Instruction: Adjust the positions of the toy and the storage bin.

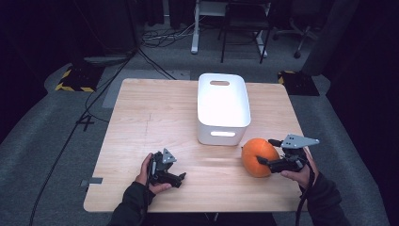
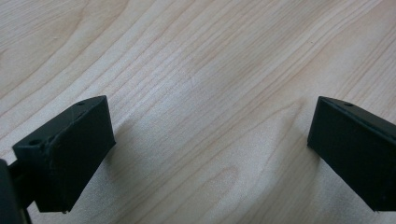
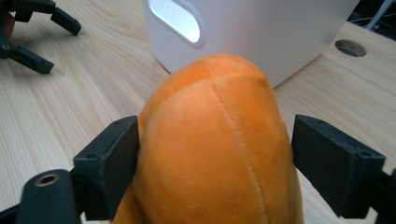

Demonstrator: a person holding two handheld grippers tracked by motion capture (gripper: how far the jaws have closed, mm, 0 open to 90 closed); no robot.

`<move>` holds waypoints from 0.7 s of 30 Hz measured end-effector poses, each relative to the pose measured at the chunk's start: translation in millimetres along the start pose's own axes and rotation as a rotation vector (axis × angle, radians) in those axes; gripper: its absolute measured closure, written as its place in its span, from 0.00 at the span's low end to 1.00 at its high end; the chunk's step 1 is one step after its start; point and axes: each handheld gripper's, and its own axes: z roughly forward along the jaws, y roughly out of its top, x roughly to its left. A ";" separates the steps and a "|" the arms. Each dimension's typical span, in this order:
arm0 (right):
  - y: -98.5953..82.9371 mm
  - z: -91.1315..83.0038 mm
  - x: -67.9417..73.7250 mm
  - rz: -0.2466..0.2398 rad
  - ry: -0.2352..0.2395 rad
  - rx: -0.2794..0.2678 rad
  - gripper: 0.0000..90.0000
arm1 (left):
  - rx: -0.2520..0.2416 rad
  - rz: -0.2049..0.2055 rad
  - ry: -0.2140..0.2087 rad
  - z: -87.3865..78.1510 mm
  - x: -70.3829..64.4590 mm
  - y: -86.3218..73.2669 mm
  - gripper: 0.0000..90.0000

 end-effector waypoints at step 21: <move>-19.8 -0.2 -21.5 0.069 0.054 -0.045 0.50 | -0.003 -0.003 -0.002 0.1 -0.7 -0.3 0.01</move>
